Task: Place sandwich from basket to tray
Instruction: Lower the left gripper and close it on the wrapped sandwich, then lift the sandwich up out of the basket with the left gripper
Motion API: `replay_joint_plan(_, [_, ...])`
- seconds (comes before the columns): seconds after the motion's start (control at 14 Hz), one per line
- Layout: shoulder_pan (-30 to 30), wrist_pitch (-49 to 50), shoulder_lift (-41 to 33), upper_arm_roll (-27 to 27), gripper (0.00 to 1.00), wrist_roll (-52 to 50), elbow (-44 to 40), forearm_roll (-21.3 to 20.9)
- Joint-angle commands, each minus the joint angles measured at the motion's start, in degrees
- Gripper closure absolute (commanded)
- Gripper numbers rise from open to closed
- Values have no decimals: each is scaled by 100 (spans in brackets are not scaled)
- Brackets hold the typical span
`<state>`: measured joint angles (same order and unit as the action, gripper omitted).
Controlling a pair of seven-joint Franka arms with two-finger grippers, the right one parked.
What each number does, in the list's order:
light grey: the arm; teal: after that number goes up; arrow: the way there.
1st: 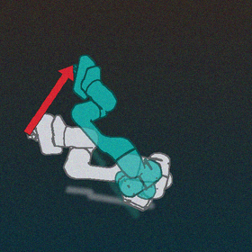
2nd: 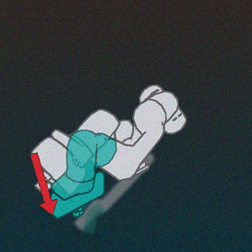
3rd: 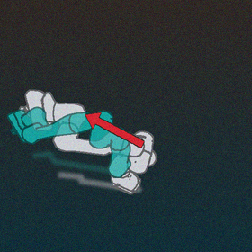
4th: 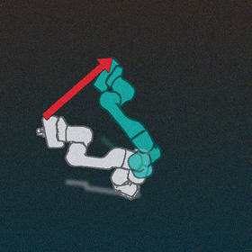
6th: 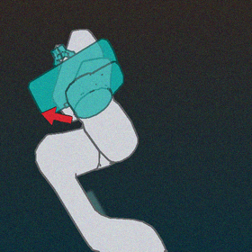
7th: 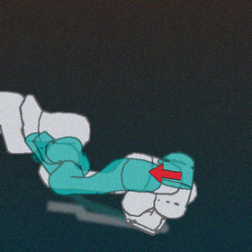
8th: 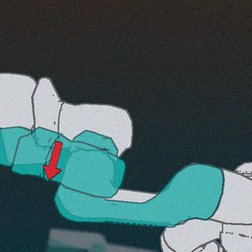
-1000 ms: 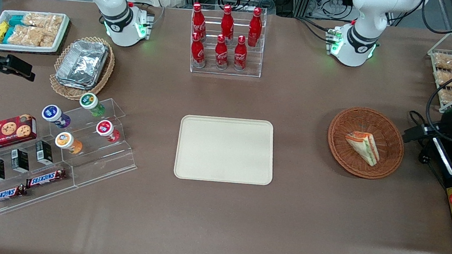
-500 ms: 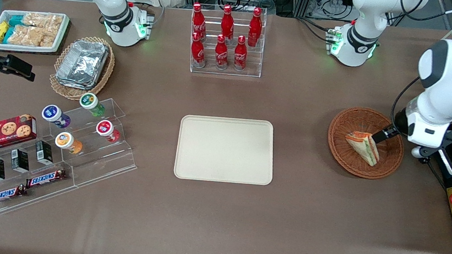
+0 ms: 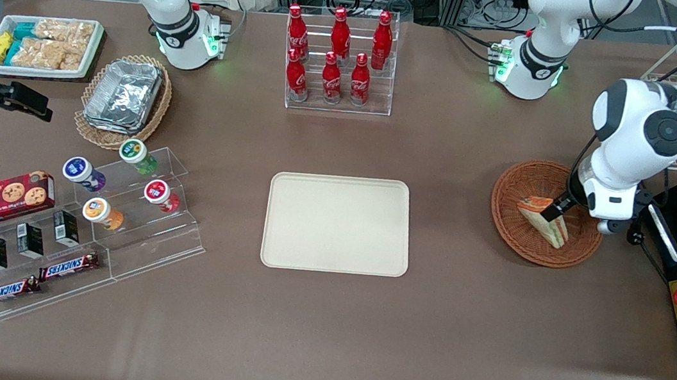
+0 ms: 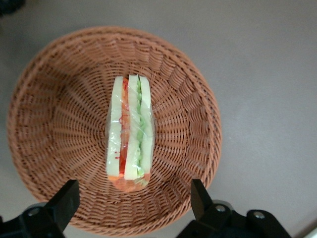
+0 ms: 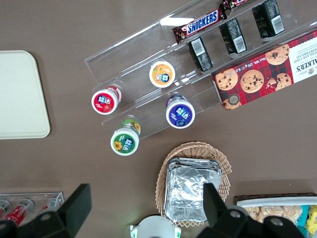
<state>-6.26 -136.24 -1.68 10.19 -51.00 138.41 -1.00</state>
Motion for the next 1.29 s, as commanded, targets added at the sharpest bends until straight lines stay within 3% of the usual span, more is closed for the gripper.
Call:
replay_joint_plan(0.0, [11, -691, 202, 10, 0, -296, 343, -119])
replay_joint_plan(0.36, [-16, -1413, 598, 1, 1, -287, 565, -128])
replay_joint_plan(0.43, [-16, -1475, 660, 1, 11, -270, 556, -128])
replay_joint_plan(0.71, [-51, -1493, 669, -34, 88, -243, 521, -312])
replay_joint_plan(0.79, [-51, -1493, 669, -34, 100, -243, 521, -330])
replay_joint_plan(1.21, [-42, -1021, 222, -17, 100, 98, 328, -374])
